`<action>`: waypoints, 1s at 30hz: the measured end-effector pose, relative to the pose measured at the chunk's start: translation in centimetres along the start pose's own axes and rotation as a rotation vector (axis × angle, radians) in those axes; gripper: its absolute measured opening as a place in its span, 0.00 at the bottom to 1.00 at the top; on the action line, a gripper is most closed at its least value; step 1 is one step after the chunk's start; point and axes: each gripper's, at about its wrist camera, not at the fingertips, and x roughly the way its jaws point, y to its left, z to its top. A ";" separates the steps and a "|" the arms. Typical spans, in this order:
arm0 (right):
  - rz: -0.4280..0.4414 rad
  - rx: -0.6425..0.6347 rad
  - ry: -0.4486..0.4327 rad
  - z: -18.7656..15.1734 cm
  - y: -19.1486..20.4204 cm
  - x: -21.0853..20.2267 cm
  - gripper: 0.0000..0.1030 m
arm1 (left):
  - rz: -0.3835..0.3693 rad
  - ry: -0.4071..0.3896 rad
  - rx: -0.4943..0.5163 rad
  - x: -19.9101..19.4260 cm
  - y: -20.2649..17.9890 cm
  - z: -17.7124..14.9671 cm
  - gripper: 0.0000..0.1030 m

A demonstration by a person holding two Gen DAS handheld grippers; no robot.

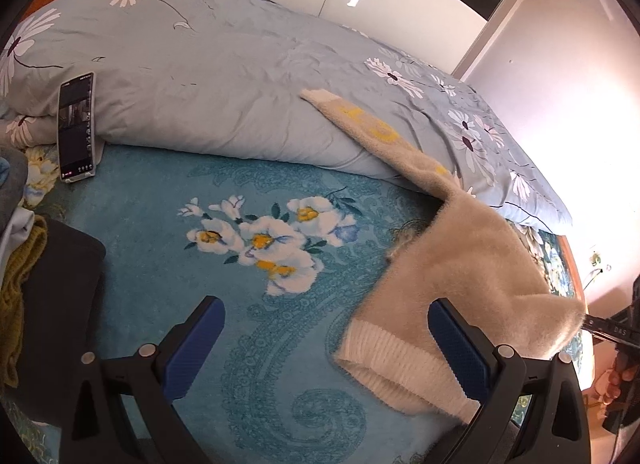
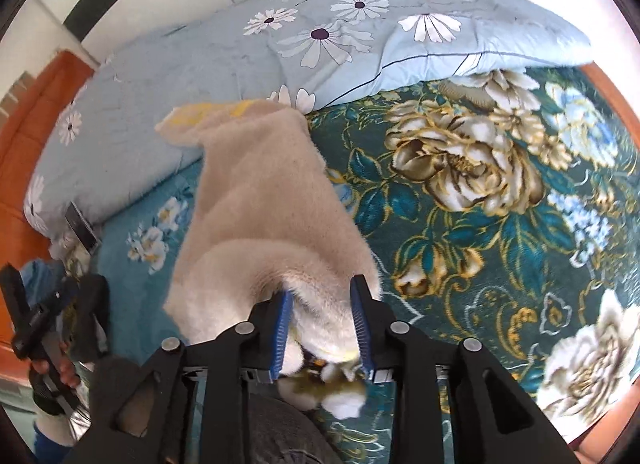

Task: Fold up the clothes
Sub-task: 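Carry the sweater off the duvet with the right tool, letting it hang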

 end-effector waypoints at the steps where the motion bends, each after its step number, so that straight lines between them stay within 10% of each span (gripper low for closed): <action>1: -0.026 -0.035 0.004 0.0 0.2 -0.5 0.33 | 0.004 0.002 -0.008 0.3 0.4 0.0 1.00; 6: -0.094 -0.124 -0.026 2.9 2.4 -1.6 0.54 | 0.015 0.021 -0.053 2.1 2.2 0.2 1.00; 15: -0.056 -0.246 0.021 12.2 14.6 12.9 0.58 | 0.010 0.081 -0.060 5.5 3.3 -0.2 1.00; 25: -0.393 -0.530 0.124 15.0 22.5 25.0 0.60 | -0.006 0.102 -0.062 6.9 4.1 0.2 1.00; 30: -0.412 -0.499 0.089 15.0 20.5 22.7 0.29 | -0.018 0.099 -0.065 6.8 4.0 0.3 1.00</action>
